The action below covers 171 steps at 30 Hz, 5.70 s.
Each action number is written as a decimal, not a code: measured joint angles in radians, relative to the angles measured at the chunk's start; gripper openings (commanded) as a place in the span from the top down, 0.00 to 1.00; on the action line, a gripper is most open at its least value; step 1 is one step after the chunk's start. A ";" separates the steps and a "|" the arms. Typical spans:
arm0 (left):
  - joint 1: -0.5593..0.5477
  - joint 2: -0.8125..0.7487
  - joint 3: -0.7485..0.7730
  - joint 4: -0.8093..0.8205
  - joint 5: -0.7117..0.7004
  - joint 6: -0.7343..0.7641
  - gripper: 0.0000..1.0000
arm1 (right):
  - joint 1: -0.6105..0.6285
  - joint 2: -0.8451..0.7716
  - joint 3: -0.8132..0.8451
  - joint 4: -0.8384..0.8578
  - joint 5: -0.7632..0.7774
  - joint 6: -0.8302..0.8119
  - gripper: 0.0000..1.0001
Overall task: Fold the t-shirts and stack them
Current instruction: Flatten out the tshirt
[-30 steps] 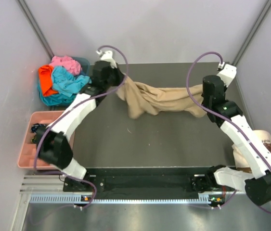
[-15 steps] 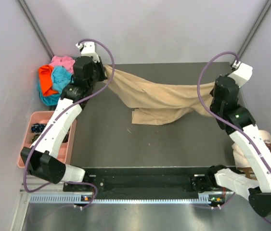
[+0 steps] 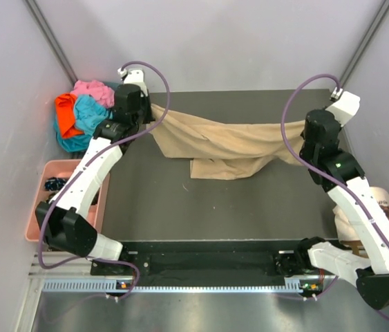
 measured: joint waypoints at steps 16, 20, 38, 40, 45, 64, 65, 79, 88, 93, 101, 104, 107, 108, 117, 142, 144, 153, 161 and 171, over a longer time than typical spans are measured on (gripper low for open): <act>0.000 -0.220 -0.002 -0.150 -0.050 -0.012 1.00 | 0.000 0.033 -0.027 -0.005 -0.052 0.034 1.00; 0.001 -0.064 0.024 -0.039 -0.101 -0.012 1.00 | 0.000 0.061 -0.035 -0.006 -0.088 0.048 1.00; 0.069 0.777 0.377 0.062 -0.177 -0.088 0.01 | 0.000 0.070 -0.047 -0.021 -0.159 0.072 1.00; 0.070 0.646 0.265 0.080 -0.153 -0.115 0.01 | 0.000 0.082 -0.052 -0.016 -0.166 0.078 1.00; 0.037 0.286 -0.068 0.143 -0.086 -0.184 0.01 | 0.000 0.114 -0.075 -0.017 -0.181 0.087 1.00; -0.079 0.192 -0.443 0.202 -0.103 -0.307 0.12 | 0.000 0.165 -0.111 0.003 -0.195 0.105 1.00; -0.079 0.194 -0.443 0.200 -0.107 -0.309 0.13 | 0.000 0.165 -0.111 0.003 -0.195 0.105 1.00; -0.079 0.194 -0.542 0.186 -0.094 -0.372 0.26 | 0.000 0.177 -0.111 0.006 -0.195 0.105 1.00; -0.079 0.182 -0.577 0.197 -0.077 -0.402 0.43 | 0.000 0.177 -0.111 0.008 -0.196 0.105 1.00; -0.079 0.182 -0.577 0.209 -0.074 -0.402 0.48 | 0.000 0.177 -0.111 0.008 -0.196 0.105 1.00; -0.079 0.201 -0.577 0.229 -0.073 -0.402 0.58 | 0.000 0.177 -0.111 0.008 -0.196 0.104 1.00; -0.079 0.207 -0.577 0.247 -0.074 -0.403 0.69 | 0.000 0.177 -0.111 0.008 -0.195 0.104 1.00; -0.079 0.216 -0.577 0.267 -0.074 -0.405 0.83 | 0.000 0.177 -0.111 0.008 -0.196 0.104 1.00; -0.079 0.219 -0.576 0.274 -0.074 -0.406 0.88 | 0.000 0.177 -0.111 0.008 -0.195 0.104 1.00; -0.079 0.230 -0.572 0.293 -0.076 -0.406 1.00 | 0.000 0.181 -0.111 0.009 -0.195 0.105 1.00; 0.060 -0.055 -0.424 0.079 -0.272 -0.285 1.00 | 0.000 0.498 -0.037 0.058 -0.179 0.122 1.00; 0.060 -0.055 -0.424 0.067 -0.277 -0.280 1.00 | 0.000 0.516 -0.019 0.057 -0.193 0.122 1.00; 0.061 -0.055 -0.424 0.064 -0.272 -0.274 1.00 | 0.056 0.537 0.001 0.063 -0.289 0.100 1.00; 0.062 -0.052 -0.420 0.061 -0.261 -0.269 1.00 | 0.107 0.645 0.064 0.126 -0.436 0.050 1.00; 0.062 -0.075 -0.420 0.016 -0.288 -0.247 1.00 | 0.113 0.829 0.161 0.138 -0.550 0.040 1.00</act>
